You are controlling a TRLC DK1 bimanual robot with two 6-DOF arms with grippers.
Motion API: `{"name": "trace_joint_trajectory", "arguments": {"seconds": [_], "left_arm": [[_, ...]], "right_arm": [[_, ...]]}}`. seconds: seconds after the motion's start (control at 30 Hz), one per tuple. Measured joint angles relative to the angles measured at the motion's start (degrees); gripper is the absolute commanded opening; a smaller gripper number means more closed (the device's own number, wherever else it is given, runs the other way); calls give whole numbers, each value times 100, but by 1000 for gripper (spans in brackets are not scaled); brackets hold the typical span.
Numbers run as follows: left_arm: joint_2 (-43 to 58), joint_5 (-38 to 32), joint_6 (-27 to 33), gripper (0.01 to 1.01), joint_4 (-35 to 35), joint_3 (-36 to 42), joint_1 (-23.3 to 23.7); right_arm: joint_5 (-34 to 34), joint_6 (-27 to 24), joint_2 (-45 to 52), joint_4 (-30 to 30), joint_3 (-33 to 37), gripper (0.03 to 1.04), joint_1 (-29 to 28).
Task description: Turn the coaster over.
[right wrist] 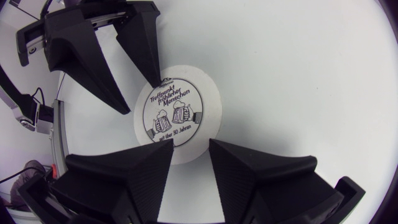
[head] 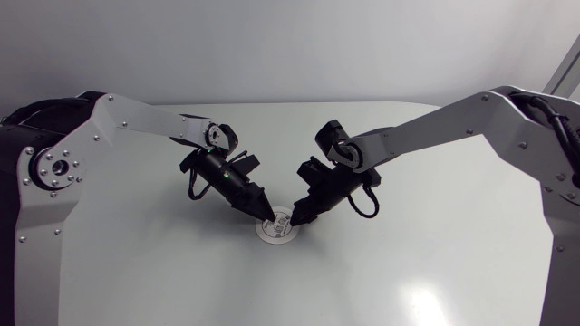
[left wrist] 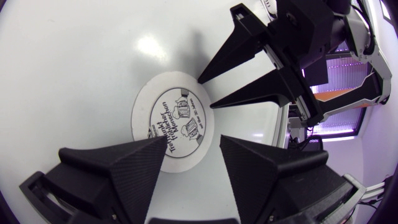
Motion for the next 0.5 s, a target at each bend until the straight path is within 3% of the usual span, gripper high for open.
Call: {"name": "trace_joint_trajectory", "arguments": {"seconds": [0.33,0.5], "left_arm": [[-308,-131,0,607,-107,-422,258],[-492,-127,20,607,-118,-570,107]], "right_arm": [[2,-11,-55,-107,-2,457,-68],[2,-24,-85,-157,0,452,-118]]}}
